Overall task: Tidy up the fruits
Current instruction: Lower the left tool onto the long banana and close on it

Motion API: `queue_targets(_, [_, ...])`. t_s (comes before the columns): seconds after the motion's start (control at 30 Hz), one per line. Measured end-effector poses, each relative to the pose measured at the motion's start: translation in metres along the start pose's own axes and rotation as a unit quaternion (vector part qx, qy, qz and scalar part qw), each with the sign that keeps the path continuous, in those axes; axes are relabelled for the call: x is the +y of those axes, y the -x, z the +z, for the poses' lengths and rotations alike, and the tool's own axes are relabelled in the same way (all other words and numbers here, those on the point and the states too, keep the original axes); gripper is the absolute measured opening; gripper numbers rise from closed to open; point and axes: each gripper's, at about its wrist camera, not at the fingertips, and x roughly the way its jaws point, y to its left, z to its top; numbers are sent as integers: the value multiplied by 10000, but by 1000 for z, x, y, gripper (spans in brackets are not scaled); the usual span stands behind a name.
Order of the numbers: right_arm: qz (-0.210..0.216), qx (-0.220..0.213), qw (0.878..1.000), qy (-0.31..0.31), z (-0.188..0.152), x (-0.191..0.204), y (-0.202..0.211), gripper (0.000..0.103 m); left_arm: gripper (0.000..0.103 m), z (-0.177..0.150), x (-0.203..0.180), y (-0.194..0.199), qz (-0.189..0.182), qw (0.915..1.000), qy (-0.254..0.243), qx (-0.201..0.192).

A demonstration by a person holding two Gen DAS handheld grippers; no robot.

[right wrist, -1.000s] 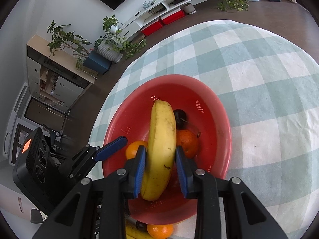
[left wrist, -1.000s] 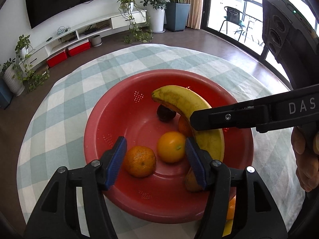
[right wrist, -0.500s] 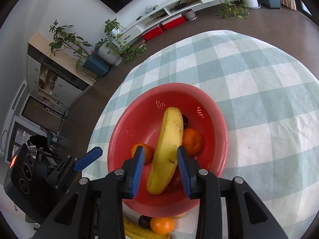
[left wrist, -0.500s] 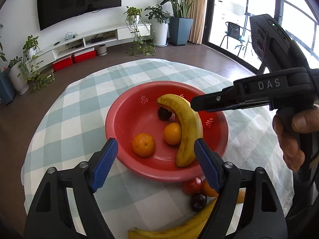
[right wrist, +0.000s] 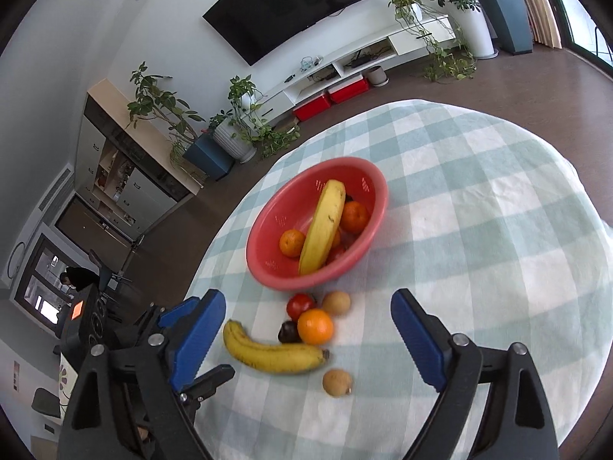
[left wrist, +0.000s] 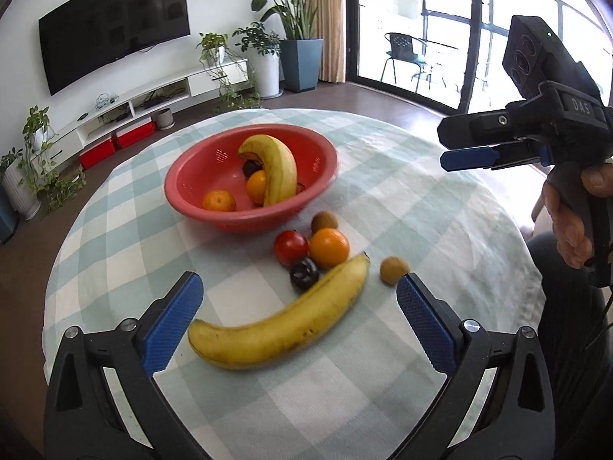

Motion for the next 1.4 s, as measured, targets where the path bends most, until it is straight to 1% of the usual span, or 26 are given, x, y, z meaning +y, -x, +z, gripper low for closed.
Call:
queue_targets(0.1, [-34,-23,9999,-157,-40,-9,10,91,103,-14,-14,-5,-130,9988,-315,364])
queue_targets(0.17, [-14,8,9996,-298,-62,-16,12,91,103,-17,-16,-7,-260,9974,-483,466])
queue_targets(0.3, [56,62,9993,-374,-84,-21,7,91,102,-8,-5,-13,-298,9953,-681,622])
queue_targets(0.4, [82,181,9992,-357,-89,-20,0,91,101,5,11,-24,-290,9927,-816,837])
queue_targets(0.47, [135,202,9992,-328,-92,-17,-1,91,97,12,18,-31,-348,9899,-958,988])
queue_targets(0.5, [141,204,9993,-278,-94,-15,-2,91,97,14,20,-34,-406,9881,-1041,1061])
queue_targets(0.57, [127,239,9995,-178,-96,-12,-3,91,97,16,19,-40,-543,9832,-1235,1230])
queue_targets(0.63, [136,277,9994,-153,-97,-12,-5,90,95,13,15,-50,-597,9765,-1449,1478])
queue_targets(0.7, [149,299,9992,-204,-98,-15,-6,90,83,8,9,-61,-671,9685,-1650,1740])
queue_targets(0.73, [154,309,9991,-239,-98,-17,-7,90,73,5,7,-66,-707,9648,-1720,1859])
queue_targets(0.77, [151,313,9990,-264,-99,-18,-7,90,65,3,5,-70,-745,9616,-1761,1968])
queue_targets(0.83, [123,312,9990,-302,-100,-21,-8,90,65,0,4,-75,-685,9602,-1806,2017])
queue_targets(0.93, [140,304,9988,-370,-99,-24,-7,90,61,2,8,-78,-766,9623,-1651,2022])
queue_targets(1.07, [136,308,9988,-369,-100,-25,-7,89,53,1,5,-80,-616,9577,-1813,2146])
queue_targets(1.13, [117,334,9987,-380,-101,-25,-8,89,54,2,2,-85,-500,9545,-1892,2252])
queue_targets(1.17, [111,340,9986,-393,-101,-26,-9,89,55,3,4,-86,-505,9547,-1856,2270])
queue_targets(1.3, [105,351,9984,-422,-103,-26,-8,87,56,9,11,-93,-643,9539,-1652,2422])
queue_targets(1.4, [98,370,9984,-421,-103,-26,-8,87,56,14,13,-100,-755,9483,-1602,2633])
